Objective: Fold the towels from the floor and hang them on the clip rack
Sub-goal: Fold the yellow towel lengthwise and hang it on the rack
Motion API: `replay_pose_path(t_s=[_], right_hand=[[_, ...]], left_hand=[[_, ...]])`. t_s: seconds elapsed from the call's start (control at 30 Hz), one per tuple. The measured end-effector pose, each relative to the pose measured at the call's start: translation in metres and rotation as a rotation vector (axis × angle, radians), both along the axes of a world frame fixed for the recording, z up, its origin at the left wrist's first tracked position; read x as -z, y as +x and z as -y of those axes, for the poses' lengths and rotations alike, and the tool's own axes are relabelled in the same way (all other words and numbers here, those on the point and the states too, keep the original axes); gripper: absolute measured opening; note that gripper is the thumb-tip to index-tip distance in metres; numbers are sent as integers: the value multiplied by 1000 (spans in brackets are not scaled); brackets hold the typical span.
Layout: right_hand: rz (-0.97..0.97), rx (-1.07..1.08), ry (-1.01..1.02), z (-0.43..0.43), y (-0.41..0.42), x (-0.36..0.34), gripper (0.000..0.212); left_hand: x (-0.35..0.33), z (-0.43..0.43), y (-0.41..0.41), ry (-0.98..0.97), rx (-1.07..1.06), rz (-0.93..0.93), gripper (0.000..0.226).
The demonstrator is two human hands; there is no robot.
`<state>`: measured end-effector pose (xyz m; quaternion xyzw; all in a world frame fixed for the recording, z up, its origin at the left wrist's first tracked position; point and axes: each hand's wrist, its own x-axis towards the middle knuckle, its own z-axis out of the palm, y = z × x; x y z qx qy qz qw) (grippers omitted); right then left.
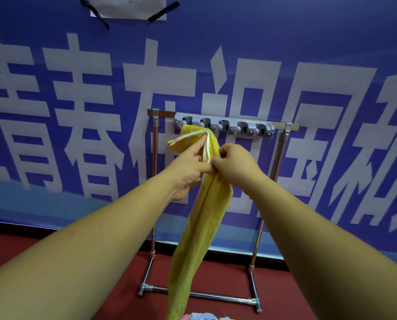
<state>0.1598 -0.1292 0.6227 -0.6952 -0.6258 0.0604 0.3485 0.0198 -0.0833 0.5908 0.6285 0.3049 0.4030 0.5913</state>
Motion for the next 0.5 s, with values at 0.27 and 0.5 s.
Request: replay_pose_path(t_s=[0.27, 0.5], right_hand=[[273, -39, -5, 0, -2, -18, 15], [456, -29, -10, 1, -3, -28, 16]], left_hand=[[3, -1, -8, 80, -92, -81, 110], [0, -1, 0, -33, -51, -20, 77]])
